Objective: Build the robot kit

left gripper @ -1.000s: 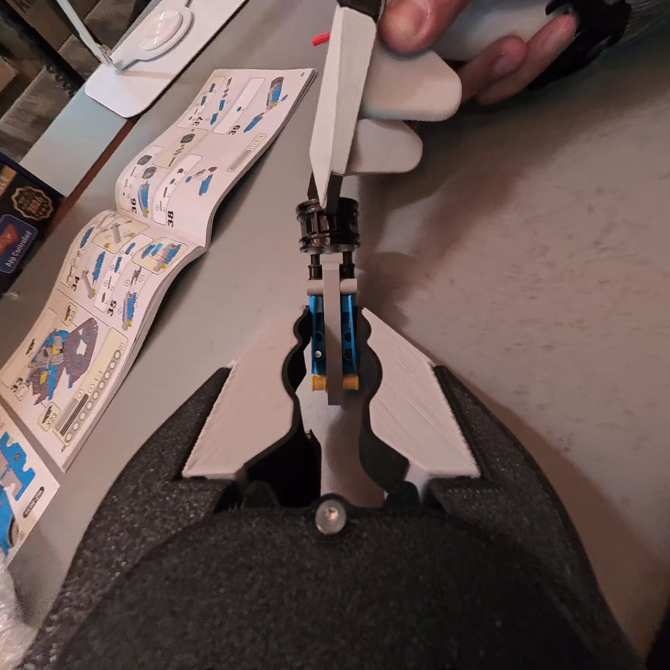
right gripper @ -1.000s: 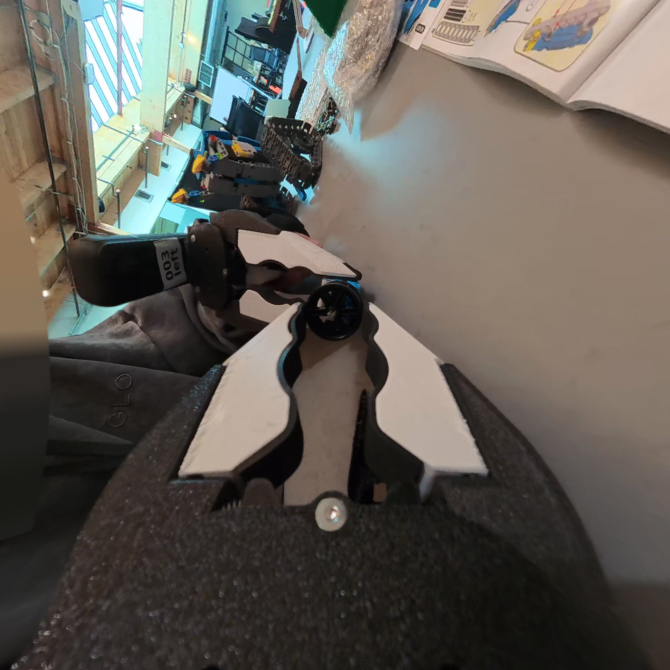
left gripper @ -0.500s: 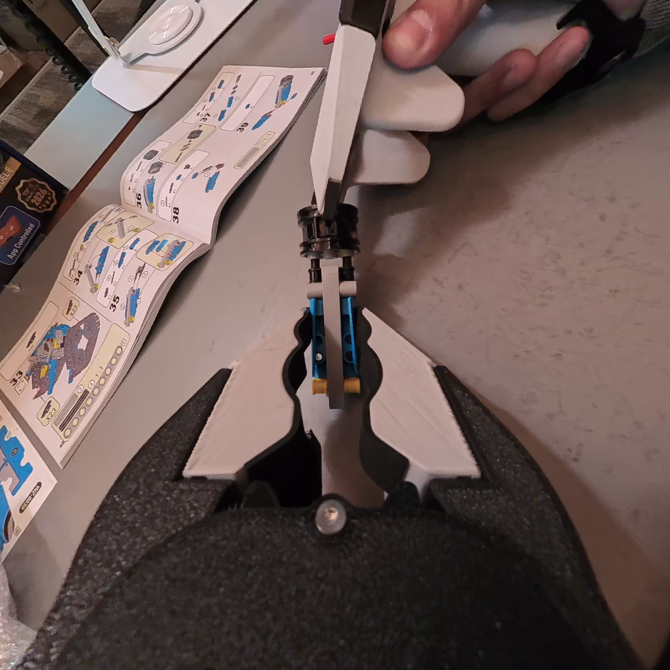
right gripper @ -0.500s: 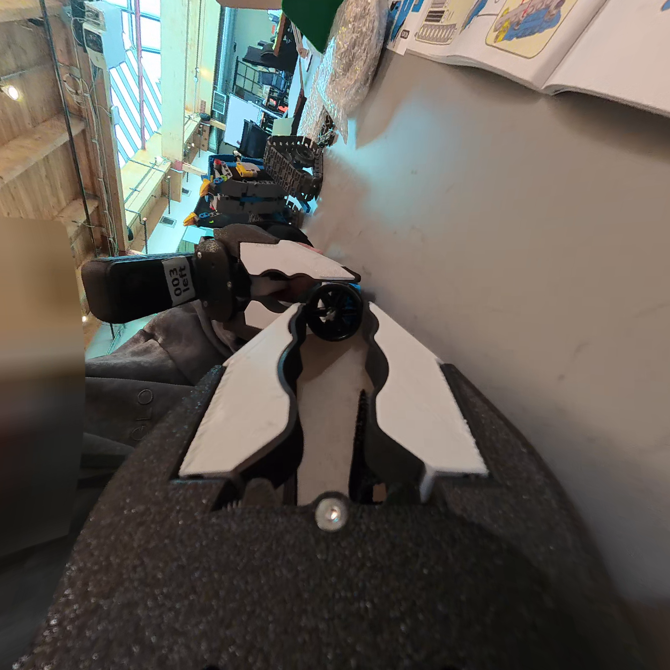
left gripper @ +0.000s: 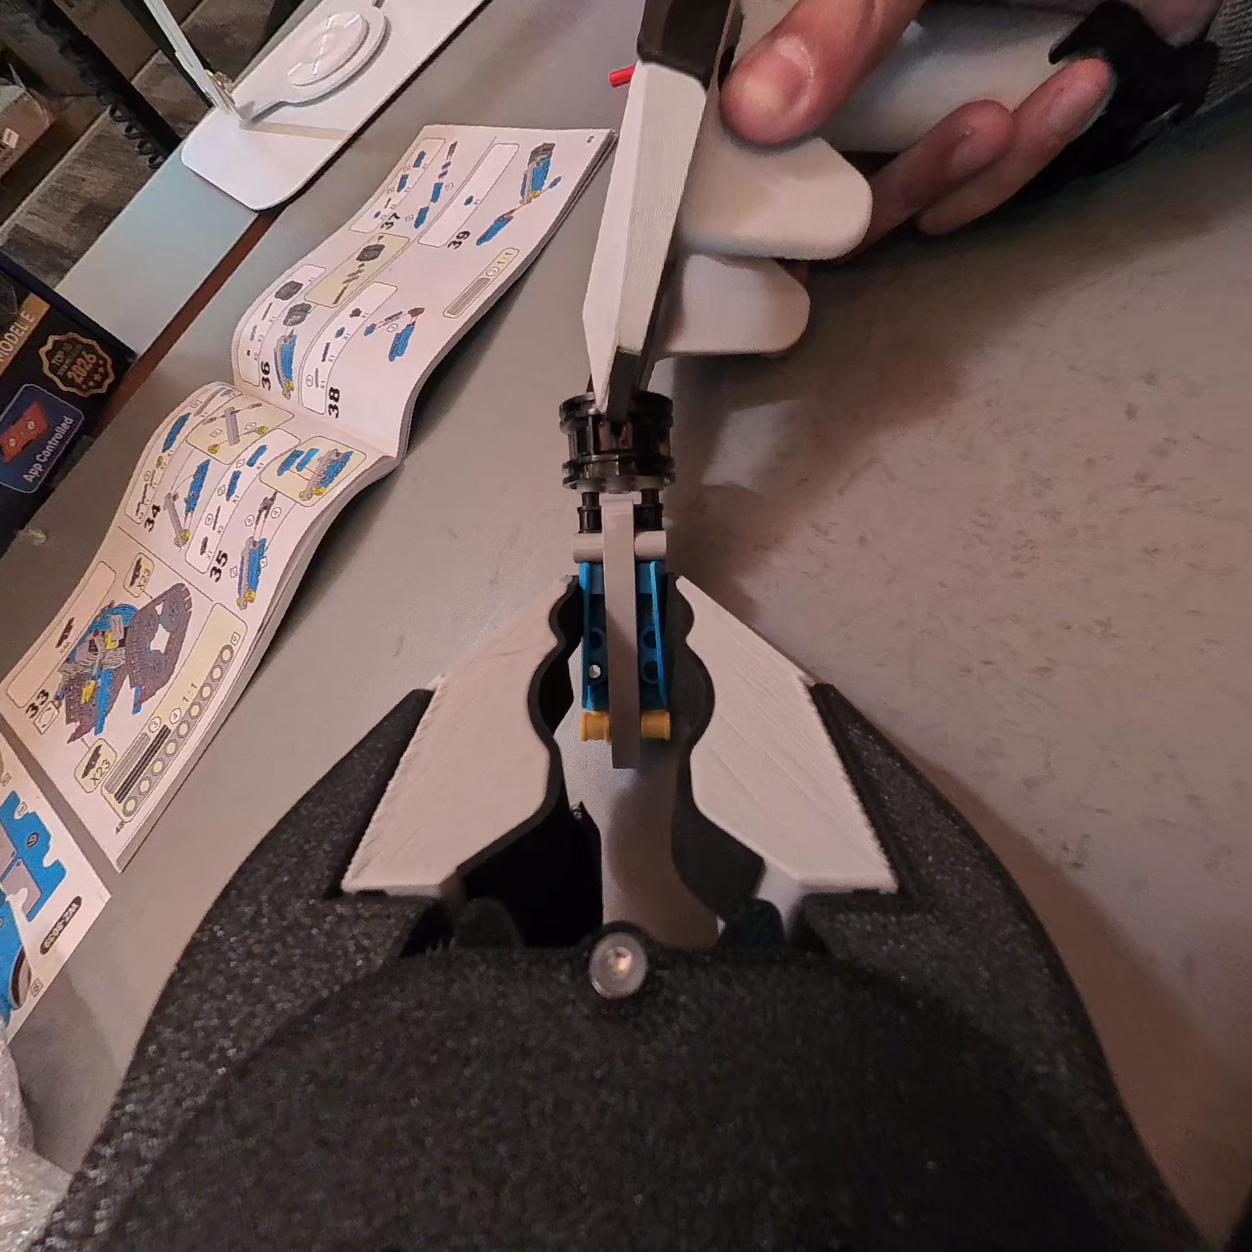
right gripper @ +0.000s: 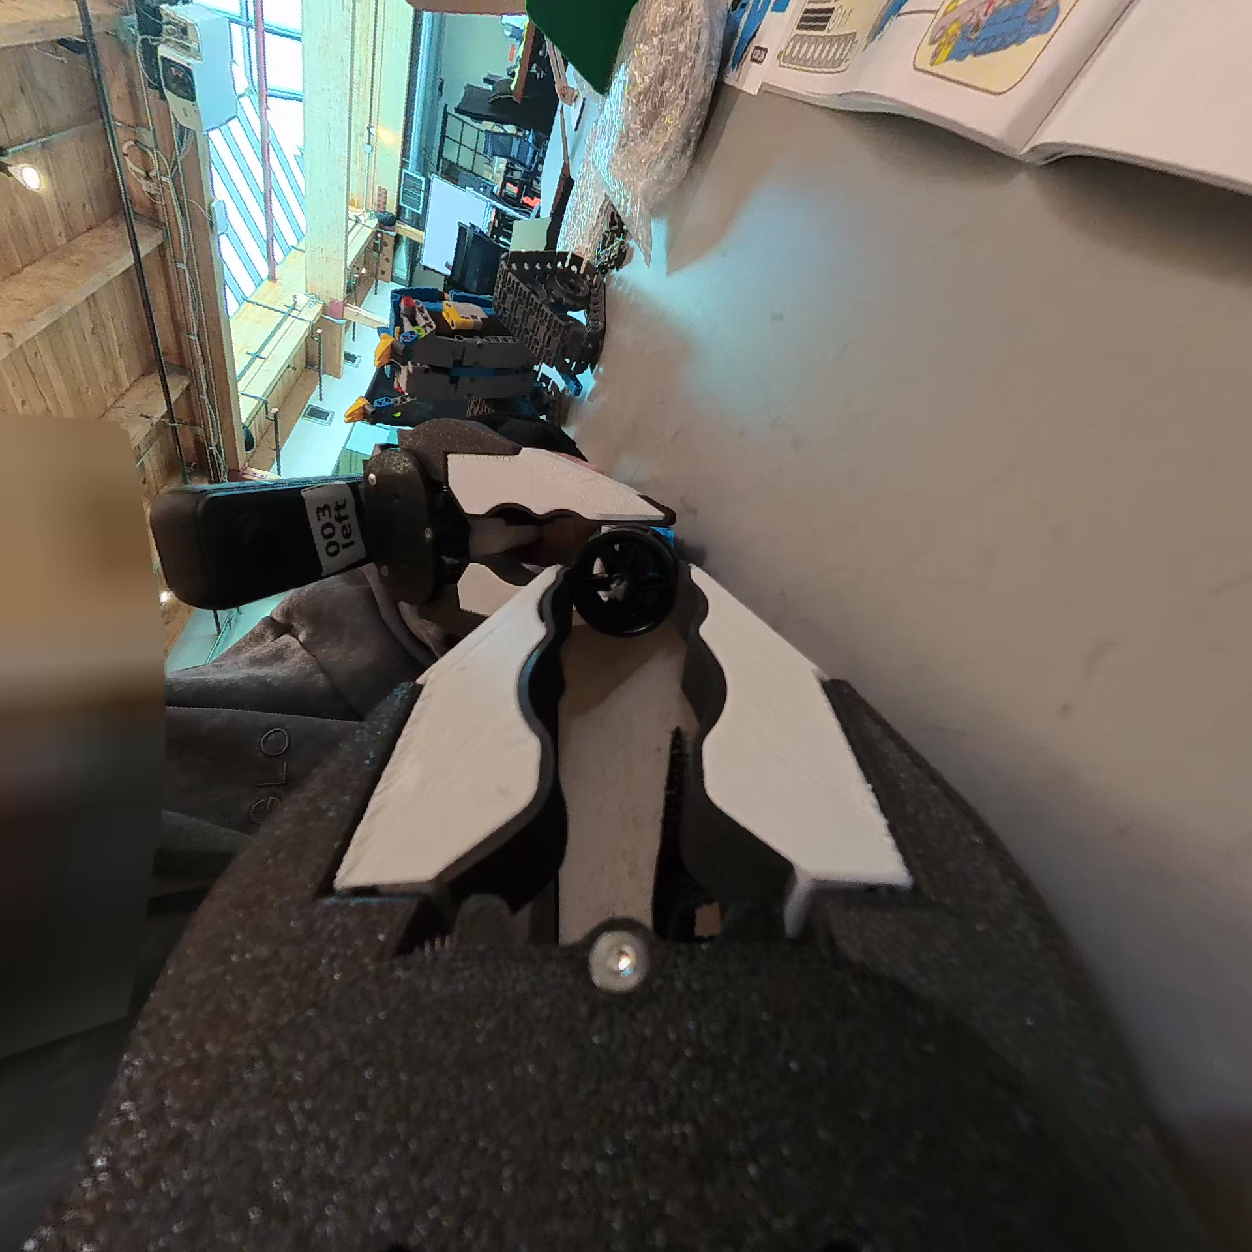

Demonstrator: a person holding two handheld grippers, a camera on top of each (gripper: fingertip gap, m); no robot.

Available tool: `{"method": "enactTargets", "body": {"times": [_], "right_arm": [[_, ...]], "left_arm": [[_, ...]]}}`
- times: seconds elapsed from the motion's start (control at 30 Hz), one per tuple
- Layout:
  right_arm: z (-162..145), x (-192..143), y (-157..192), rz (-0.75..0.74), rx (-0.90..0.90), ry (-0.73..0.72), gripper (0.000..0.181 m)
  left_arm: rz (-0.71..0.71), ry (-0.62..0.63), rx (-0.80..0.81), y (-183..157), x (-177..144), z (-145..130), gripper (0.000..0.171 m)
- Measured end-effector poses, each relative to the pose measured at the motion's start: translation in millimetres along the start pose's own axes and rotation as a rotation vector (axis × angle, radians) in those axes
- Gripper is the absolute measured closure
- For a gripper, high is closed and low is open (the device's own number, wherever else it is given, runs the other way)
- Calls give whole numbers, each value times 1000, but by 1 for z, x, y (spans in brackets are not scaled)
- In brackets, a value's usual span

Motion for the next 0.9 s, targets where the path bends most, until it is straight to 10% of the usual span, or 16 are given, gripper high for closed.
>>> {"method": "enactTargets", "body": {"times": [0.3, 0.6, 0.9], "right_arm": [[4, -1, 7, -5, -50, -13, 150], [20, -3, 57, -158, -793, -144, 95], [-5, 37, 39, -847, -1481, 151, 45]], "left_arm": [[-3, -40, -47, 4, -3, 6, 149], [-138, -240, -422, 16, -19, 28, 148], [-399, -444, -971, 28, -29, 40, 148]]}}
Point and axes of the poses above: each gripper's, where its closed fingertips meet, x out along the fingers, z out of its top, y = z × x across the jaws, the point moved 3 cm from there along -x, back along the fingers, and after that the axes turned 7 degrees about -y, right-handed, at the moved point
